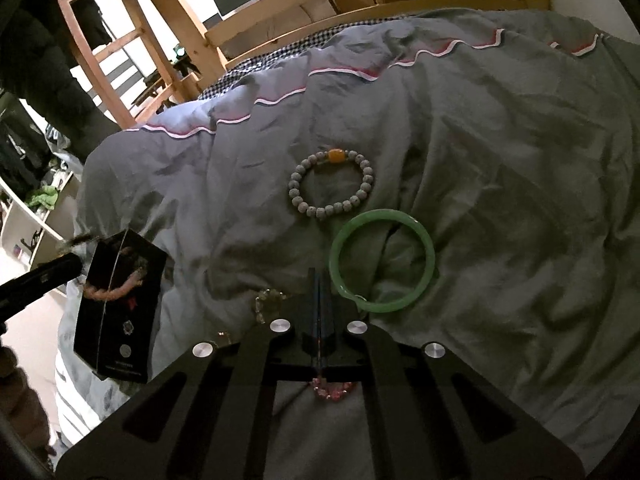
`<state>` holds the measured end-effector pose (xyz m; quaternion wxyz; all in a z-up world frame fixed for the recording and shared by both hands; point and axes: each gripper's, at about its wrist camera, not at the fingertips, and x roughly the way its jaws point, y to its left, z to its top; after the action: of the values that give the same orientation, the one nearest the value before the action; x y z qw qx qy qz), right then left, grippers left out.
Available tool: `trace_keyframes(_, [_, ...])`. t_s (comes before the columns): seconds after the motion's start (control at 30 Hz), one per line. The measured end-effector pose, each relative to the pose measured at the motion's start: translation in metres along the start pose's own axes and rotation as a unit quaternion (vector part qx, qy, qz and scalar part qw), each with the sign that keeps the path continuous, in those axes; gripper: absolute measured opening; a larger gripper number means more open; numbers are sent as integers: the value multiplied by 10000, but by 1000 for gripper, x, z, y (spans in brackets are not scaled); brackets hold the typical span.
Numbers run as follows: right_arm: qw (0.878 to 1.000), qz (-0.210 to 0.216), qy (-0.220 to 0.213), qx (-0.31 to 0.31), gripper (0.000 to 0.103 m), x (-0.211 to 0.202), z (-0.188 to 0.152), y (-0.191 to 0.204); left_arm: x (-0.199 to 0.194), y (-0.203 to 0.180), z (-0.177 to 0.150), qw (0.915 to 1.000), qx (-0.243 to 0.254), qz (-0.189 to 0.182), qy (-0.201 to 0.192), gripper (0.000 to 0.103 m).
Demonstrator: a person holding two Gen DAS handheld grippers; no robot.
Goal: Organize jewelry
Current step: 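Carry the bracelet with the left tool to the black box while the right tool grasps the green jade bangle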
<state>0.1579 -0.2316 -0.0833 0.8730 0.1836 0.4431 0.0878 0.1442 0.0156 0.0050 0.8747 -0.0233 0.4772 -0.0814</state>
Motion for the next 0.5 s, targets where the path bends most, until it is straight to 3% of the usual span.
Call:
trace_keyframes(0.13, [9998,85,-159,-11,1,-7,0,1,-24,21,-17,9997,-58,198,-90,8])
trace_keyframes(0.27, [9985,-341,-170,391,3,-4,2,-19,-38,41,-33,9989,-69,392,-240,8])
trace_keyframes(0.3, [9973,-513,-83,510,9,2,1,-28,-39,44,-36,9988,-92,398,-284,8])
trace_keyframes(0.43, [9943,-926,-34,530,60,16,-4,-40,-36,58,-43,9987,-256,279,-332,8])
trace_keyframes(0.5, [9942,-946,0,508,61,23,-5,-40,-35,60,-44,9988,-248,262,-337,8])
